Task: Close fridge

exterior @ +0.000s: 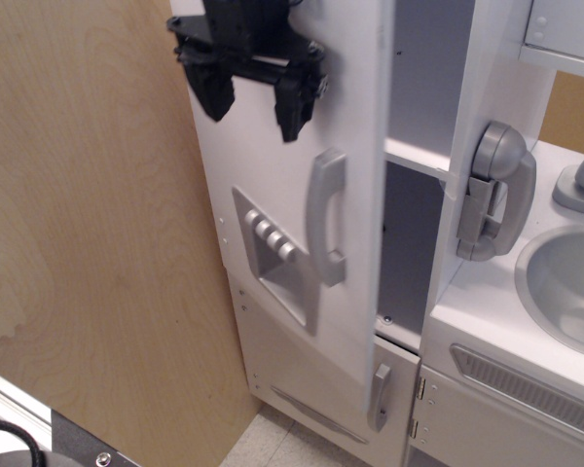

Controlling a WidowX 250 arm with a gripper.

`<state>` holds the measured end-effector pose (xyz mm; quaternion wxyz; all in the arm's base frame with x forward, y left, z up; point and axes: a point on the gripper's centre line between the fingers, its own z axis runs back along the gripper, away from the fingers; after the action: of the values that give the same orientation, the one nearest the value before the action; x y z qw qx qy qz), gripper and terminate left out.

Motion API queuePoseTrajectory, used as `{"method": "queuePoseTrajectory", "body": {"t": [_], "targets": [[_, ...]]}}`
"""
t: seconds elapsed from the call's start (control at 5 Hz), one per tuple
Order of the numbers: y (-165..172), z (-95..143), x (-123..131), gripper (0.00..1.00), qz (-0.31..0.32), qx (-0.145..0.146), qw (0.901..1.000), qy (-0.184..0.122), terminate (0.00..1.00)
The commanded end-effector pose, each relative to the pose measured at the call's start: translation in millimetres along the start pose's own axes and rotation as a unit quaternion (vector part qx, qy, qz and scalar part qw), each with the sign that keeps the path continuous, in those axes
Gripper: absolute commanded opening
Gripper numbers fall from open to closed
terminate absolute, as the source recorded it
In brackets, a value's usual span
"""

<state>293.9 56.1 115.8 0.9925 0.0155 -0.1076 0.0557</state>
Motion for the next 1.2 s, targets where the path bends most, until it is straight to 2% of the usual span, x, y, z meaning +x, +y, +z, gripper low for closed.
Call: {"method": "queuePoseTrajectory", "body": {"t": [0.0, 0.4, 1.0], "targets": [[3, 14, 33, 1.0, 0.023, -0.005, 0.9994, -0.025, 0.0], [6, 17, 50, 1.0, 0.041, -0.012, 0.9987, -0.03, 0.0], [6, 18, 57, 1.0, 0.05, -0.013, 0.9982, -0.031, 0.0]]}}
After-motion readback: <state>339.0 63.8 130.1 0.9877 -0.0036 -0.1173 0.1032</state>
